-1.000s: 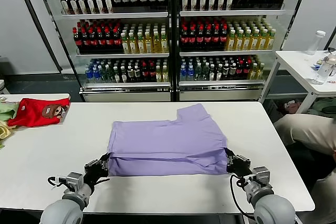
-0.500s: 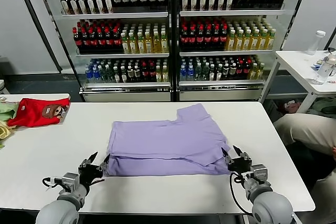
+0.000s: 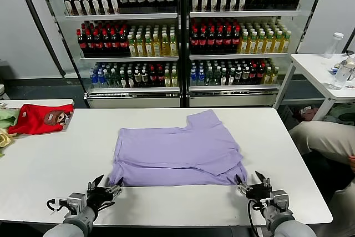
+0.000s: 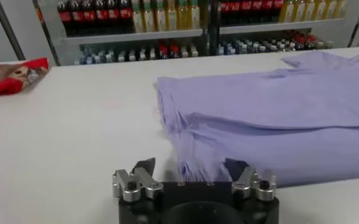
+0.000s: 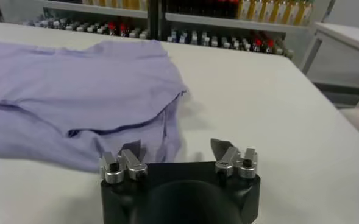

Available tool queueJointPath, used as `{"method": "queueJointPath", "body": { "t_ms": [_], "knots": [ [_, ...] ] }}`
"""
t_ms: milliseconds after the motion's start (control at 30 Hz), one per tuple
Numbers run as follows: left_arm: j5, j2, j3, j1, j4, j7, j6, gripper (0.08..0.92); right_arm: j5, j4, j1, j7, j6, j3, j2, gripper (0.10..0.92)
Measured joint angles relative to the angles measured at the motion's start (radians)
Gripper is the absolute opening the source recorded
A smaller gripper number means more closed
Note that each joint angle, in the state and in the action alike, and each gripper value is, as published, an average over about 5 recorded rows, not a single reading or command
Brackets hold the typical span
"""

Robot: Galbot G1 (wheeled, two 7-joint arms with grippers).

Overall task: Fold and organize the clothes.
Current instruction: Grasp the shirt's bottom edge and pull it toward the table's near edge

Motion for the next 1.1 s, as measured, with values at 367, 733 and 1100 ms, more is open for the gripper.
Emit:
{"method": "queueJointPath", "body": {
  "t_ms": [367,733,1100],
  "knots": [
    [-0.015,-0.01,0.011,0.003,-0.002,-0.007,0.008,0.285,0.051,0.007,-0.009,-0.007,-0.006,0.004,0.001,0.248],
    [-0.02,-0.002,-0.002,0.029,-0.032,-0.008,0.007,0.094,0.085,0.068,-0.069,-0.011,-0.021,0.052,-0.019,0.127],
    [-0.001,0.043,-0.044,0.175,-0.154,-0.025,-0.017,0.094,0.062,0.234,-0.272,0.001,-0.01,0.147,-0.012,0.127]
  ]
}}
